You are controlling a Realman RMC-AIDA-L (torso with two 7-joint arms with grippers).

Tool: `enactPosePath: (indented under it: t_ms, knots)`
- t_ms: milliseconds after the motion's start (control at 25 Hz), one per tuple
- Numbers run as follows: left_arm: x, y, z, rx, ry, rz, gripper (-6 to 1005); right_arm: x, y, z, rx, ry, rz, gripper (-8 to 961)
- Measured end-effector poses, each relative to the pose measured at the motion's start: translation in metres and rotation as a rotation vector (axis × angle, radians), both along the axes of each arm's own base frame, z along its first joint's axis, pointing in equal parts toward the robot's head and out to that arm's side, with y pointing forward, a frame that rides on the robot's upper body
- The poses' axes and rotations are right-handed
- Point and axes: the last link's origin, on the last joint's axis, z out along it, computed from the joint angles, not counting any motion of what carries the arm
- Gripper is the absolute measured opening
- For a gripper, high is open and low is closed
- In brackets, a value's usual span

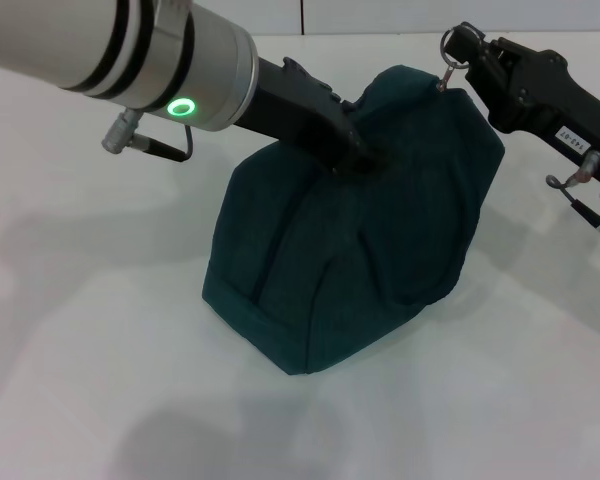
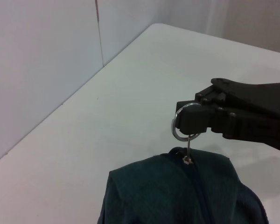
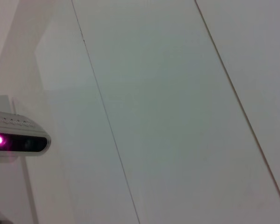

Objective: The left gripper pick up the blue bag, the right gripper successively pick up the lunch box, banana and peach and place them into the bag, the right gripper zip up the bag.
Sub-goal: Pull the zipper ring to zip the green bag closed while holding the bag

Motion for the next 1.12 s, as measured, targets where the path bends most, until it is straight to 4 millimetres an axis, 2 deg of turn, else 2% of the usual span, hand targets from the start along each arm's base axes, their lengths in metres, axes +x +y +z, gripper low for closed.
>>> enactPosePath:
  t_ms: [80,320,720,880,1120]
  knots:
    - [0.0,0.0,0.0,0.004,0.002,-0.003,591,0.0,0.0,0.0,-0.001,0.0,-0.001,57]
    - [0.002,0.001,0.002,0.003,-0.003,-0.019,356,0.0,0.0,0.0,-0.002,0.0,-0.002,58]
    - [0.004,-0.001,0.002,-0.002,0.0,-0.035,159,0.004,-0.001,0.0,-0.001,0.0,-0.012,60]
    - [0.006,-0.002,0.001,-0.014,-0.007,-0.053,112,0.007,0.0,0.003,0.01,0.021,-0.04,60]
    - [0.011,-0.005,0.008,-0.029,-0.073,-0.067,55,0.038,0.011,0.011,0.014,0.074,-0.245,62]
